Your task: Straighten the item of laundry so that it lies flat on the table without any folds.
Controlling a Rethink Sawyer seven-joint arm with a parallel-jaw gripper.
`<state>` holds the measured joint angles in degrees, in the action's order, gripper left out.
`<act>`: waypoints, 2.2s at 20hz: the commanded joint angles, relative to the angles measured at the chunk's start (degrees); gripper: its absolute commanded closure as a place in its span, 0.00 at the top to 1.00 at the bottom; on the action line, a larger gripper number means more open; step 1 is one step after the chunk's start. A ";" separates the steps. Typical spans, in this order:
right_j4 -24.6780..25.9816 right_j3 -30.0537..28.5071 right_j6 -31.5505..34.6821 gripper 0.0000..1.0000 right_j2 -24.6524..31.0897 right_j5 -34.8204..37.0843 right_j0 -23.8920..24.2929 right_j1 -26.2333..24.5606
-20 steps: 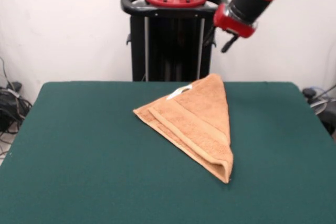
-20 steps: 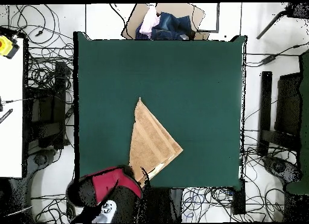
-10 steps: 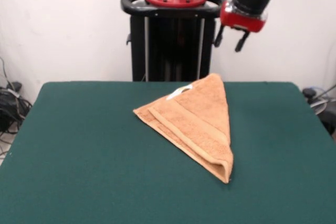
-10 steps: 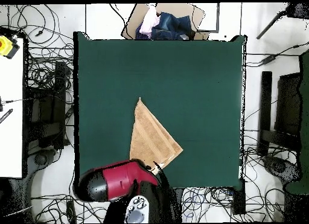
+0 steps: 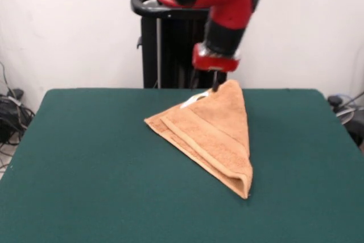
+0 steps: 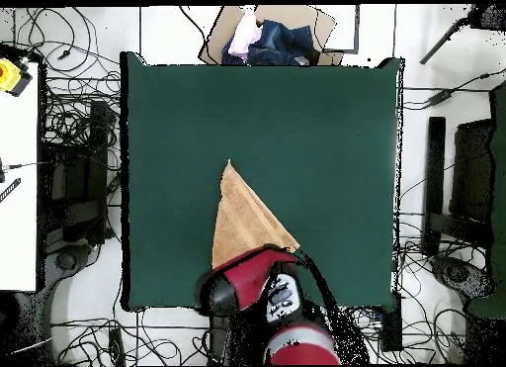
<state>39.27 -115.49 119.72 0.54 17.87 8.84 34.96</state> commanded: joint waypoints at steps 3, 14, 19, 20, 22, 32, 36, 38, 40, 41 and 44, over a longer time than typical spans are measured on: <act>11.83 15.99 -1.81 1.00 2.13 -8.16 0.53 -17.23; 11.81 22.83 4.23 1.00 -1.41 -9.65 -4.20 -22.34; 11.29 24.24 5.72 1.00 -3.42 -12.00 -5.94 -23.88; 11.05 24.29 5.92 1.00 -3.66 -13.07 -5.93 -24.09; 10.92 23.95 5.42 1.00 -3.28 -14.49 -5.02 -24.09; 12.50 23.85 3.35 0.00 -2.76 -17.67 -3.31 -24.58; 12.57 23.83 2.87 0.00 -2.58 -17.96 -2.83 -24.55; 12.63 23.86 2.82 0.00 -2.73 -17.71 -2.98 -24.57; 12.58 24.04 3.08 0.00 -3.16 -17.55 -3.48 -24.72; 12.62 24.27 3.20 0.00 -3.53 -17.00 -4.03 -24.84; 12.30 25.65 4.70 0.00 -5.72 -14.30 -7.42 -25.47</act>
<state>47.85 -107.82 119.71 -4.74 12.18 1.75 23.62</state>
